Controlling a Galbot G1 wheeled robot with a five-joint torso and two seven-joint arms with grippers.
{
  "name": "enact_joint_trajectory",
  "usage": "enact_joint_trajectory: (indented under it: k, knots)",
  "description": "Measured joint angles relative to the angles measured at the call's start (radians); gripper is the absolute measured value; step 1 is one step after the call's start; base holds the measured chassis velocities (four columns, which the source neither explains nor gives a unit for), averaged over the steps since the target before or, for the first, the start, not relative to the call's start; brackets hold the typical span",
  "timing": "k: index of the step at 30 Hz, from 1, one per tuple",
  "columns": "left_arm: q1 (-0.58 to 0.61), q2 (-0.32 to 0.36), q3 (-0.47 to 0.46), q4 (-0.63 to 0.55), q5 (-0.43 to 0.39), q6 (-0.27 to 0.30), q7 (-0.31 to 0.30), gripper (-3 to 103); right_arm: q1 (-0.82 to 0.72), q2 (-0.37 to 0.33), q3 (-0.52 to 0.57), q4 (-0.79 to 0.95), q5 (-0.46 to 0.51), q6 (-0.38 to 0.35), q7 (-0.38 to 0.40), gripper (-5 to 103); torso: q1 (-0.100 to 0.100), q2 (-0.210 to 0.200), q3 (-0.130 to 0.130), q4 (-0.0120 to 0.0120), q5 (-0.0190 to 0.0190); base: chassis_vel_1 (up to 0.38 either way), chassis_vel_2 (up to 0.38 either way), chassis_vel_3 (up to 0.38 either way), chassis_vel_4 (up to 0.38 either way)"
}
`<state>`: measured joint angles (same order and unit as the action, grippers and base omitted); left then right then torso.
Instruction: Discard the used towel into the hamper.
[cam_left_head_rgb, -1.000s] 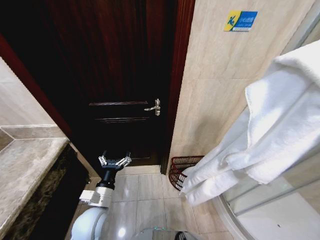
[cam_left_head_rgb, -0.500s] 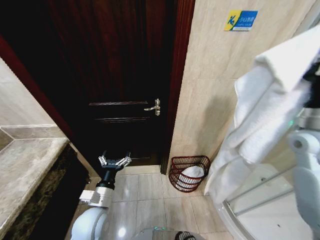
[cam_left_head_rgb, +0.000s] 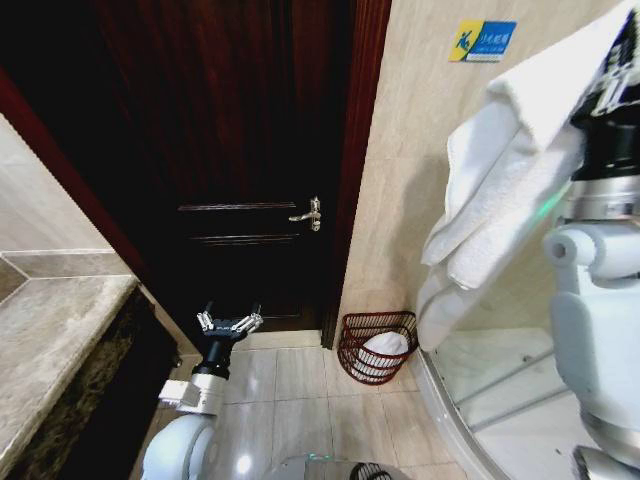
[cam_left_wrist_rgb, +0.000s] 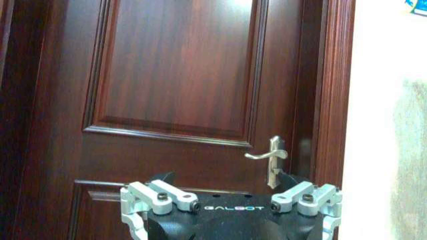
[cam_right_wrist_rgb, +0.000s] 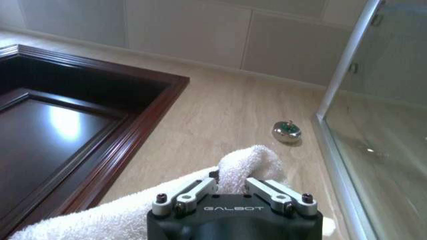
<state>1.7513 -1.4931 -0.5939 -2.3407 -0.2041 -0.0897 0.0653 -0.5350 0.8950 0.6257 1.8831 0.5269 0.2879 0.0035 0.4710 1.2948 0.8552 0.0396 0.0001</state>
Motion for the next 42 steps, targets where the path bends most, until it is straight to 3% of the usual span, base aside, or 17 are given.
enact_joint_trajectory:
  k: [15, 33, 42]
  knots:
    - [0.0, 0.0, 0.0, 0.0, 0.0, 0.0, 0.0, 100, 0.073, 0.053, -0.093, -0.05, -0.01, 0.003, 0.025, 4, 0.0, 0.0, 0.0, 0.0, 0.0, 0.0, 0.0, 0.0, 0.0]
    - [0.0, 0.0, 0.0, 0.0, 0.0, 0.0, 0.0, 100, 0.222, 0.051, -0.184, -0.138, -0.015, 0.047, 0.023, 4, 0.0, 0.0, 0.0, 0.0001, -0.0003, 0.0, 0.0, 0.0, 0.0]
    - [0.0, 0.0, 0.0, 0.0, 0.0, 0.0, 0.0, 100, 0.091, 0.058, -0.147, -0.099, -0.023, 0.049, 0.021, 4, 0.0, 0.0, 0.0, -0.0002, 0.0001, 0.0, 0.0, 0.0, 0.0]
